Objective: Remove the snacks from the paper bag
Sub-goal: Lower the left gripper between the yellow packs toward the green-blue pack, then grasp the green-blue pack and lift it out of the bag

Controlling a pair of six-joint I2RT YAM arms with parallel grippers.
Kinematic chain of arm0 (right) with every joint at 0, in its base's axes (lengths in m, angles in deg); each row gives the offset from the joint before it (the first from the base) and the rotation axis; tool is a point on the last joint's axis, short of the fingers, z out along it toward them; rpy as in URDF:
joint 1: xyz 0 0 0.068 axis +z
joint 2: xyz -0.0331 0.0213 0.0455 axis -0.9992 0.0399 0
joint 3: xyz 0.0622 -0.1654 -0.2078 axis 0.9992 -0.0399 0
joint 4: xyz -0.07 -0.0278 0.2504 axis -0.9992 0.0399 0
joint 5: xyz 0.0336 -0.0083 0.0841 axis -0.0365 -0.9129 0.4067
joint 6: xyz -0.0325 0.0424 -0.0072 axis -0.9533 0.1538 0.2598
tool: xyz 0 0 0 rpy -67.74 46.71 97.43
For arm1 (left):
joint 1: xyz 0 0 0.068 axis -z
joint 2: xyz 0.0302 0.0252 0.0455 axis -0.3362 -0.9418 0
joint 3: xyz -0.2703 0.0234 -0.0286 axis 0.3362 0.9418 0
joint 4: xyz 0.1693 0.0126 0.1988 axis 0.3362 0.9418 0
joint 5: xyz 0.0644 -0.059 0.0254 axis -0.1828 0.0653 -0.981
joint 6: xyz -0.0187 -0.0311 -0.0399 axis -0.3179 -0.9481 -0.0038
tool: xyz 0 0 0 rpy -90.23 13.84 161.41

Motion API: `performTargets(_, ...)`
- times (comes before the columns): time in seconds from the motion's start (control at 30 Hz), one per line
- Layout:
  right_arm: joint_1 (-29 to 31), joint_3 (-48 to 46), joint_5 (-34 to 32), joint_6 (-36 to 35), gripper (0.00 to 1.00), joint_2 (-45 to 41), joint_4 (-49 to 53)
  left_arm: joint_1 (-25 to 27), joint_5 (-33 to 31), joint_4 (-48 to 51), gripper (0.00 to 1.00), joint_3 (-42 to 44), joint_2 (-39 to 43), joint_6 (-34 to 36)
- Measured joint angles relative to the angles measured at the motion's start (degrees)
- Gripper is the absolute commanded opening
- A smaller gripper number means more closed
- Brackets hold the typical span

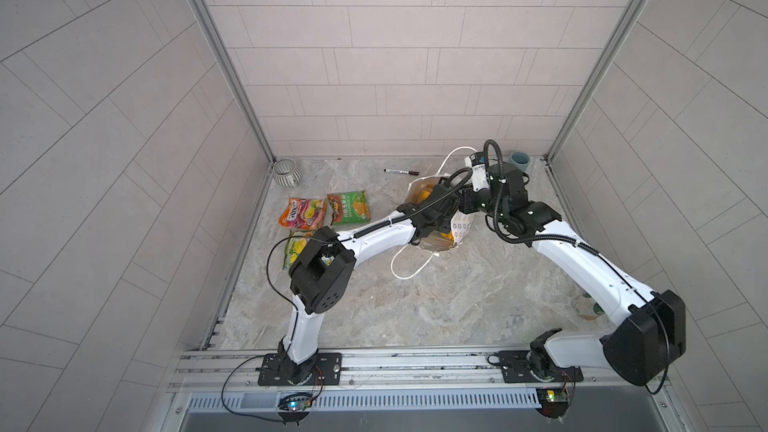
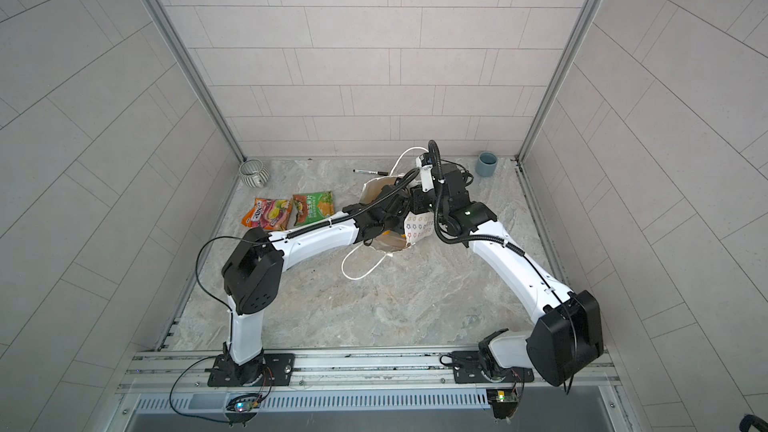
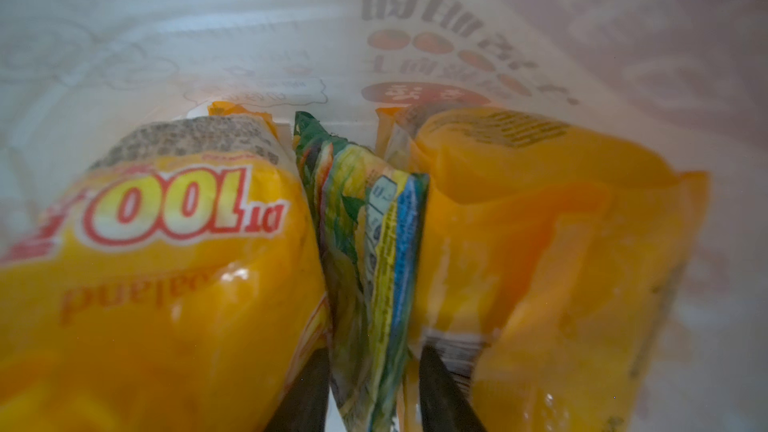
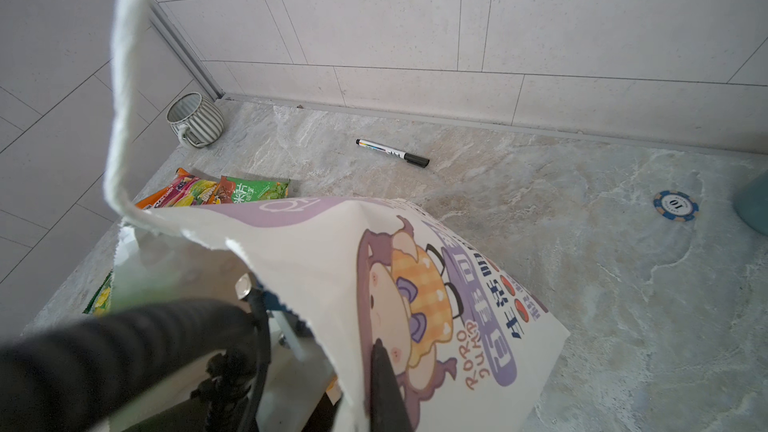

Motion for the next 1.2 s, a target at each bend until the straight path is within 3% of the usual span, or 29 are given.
performTargets(0.1,0.1,-0.1,0.1,0.0,0.00,0.0,0.0,-0.2,-0.2,-0.1,0.37,-0.5,-0.9,-0.2)
performTargets(0.27,0.3,-0.1,0.3,0.0,0.00,-0.1,-0.3,-0.5,-1.4,-0.6,0.23,-0.5,-2.2,-0.1)
performTargets(0.33,0.3,-0.1,0.3,0.0,0.00,-0.1,-0.4,-0.5,-1.7,-0.9,0.15,-0.4,-2.4,0.0)
performTargets(0.4,0.3,-0.1,0.3,0.0,0.00,-0.1,-0.4,-0.5,-1.9,-1.3,0.00,-0.2,-2.3,0.0)
performTargets(0.73,0.5,-0.1,0.8,0.0,0.00,-0.1,-0.4,-0.7,-1.9,-2.4,0.00,3.0,0.8,0.6)
performTargets(1.2,0.5,-0.1,1.2,0.0,0.00,-0.1,-0.9,-0.7,0.5,0.9,0.00,7.3,12.4,1.1)
